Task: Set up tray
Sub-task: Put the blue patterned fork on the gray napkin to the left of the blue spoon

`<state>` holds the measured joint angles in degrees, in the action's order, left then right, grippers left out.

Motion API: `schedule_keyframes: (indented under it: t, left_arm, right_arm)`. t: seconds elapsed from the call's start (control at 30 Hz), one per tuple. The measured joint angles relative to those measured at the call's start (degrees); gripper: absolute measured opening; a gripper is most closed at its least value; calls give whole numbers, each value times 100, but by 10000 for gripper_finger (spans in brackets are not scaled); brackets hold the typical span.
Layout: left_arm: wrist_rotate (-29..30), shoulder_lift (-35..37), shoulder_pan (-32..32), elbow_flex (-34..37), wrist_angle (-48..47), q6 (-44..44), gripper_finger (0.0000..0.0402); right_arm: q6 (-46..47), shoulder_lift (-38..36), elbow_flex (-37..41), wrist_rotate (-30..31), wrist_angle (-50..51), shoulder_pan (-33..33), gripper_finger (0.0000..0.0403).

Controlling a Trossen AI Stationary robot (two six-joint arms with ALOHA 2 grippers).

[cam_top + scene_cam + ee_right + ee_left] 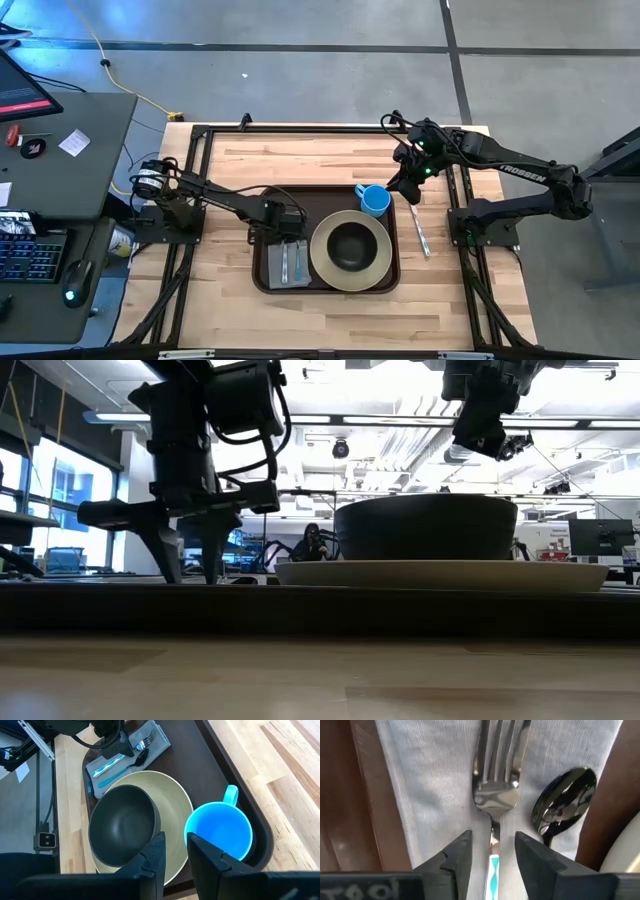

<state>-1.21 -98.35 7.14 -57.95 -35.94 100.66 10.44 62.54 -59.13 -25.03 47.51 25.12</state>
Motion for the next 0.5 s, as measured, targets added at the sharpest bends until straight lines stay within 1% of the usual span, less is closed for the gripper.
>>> schedule_keyframes:
  t: [0.13,0.23,0.33,0.5]
  left_arm:
    - [-241,0,0,0,2,-30,190]
    - [-422,0,0,0,45,-31,188]
    - [-573,0,2,0,281,-33,182]
    - [-665,0,10,-31,778,-33,170]
  right_arm:
    - [0,0,0,0,1,0,71]
    - [0,0,0,1,-1,0,71]
    - [0,0,0,1,-1,0,71]
    - [0,0,0,1,-1,0,71]
